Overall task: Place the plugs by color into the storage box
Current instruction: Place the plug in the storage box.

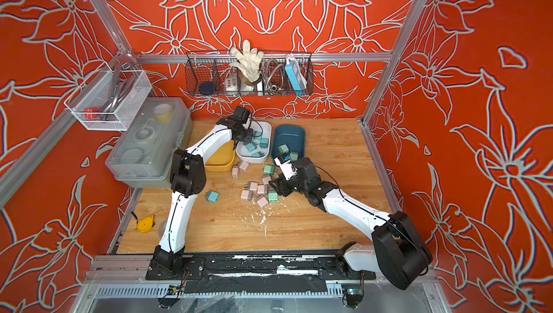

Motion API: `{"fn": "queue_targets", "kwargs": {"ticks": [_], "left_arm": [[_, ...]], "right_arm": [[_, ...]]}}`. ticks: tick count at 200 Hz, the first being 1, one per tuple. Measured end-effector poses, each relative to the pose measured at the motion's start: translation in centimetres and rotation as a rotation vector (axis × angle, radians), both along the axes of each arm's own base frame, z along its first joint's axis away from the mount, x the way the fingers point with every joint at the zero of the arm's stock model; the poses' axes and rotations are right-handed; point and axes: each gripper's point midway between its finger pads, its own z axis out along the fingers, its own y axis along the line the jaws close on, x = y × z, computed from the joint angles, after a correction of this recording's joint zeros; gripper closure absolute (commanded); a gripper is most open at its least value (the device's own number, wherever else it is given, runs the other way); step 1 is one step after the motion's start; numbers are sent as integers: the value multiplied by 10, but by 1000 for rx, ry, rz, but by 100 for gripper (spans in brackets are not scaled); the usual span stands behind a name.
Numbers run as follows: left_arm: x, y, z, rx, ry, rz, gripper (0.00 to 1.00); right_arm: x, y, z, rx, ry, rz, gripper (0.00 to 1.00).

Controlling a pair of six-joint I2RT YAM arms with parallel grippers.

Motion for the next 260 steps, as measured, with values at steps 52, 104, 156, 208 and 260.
{"fn": "queue_targets", "kwargs": {"ticks": [52,104,156,208,260], "left_arm": [[-2,-2,0,-19,-3,3,46],[-6,-4,6,-32,-9,-1,46],[-39,-8,52,-44,-72,-28,46],[-79,4,105,-69,-166,-22,46],[-139,23,102,-67,-154,6,46]], "right_arm": [[0,0,0,0,0,0,38],[0,0,0,-1,0,0,38],[0,0,0,-2,0,-2,38],[0,0,0,-2,-1,-2,39],[1,-2,8,6,-24,-10,39]]}}
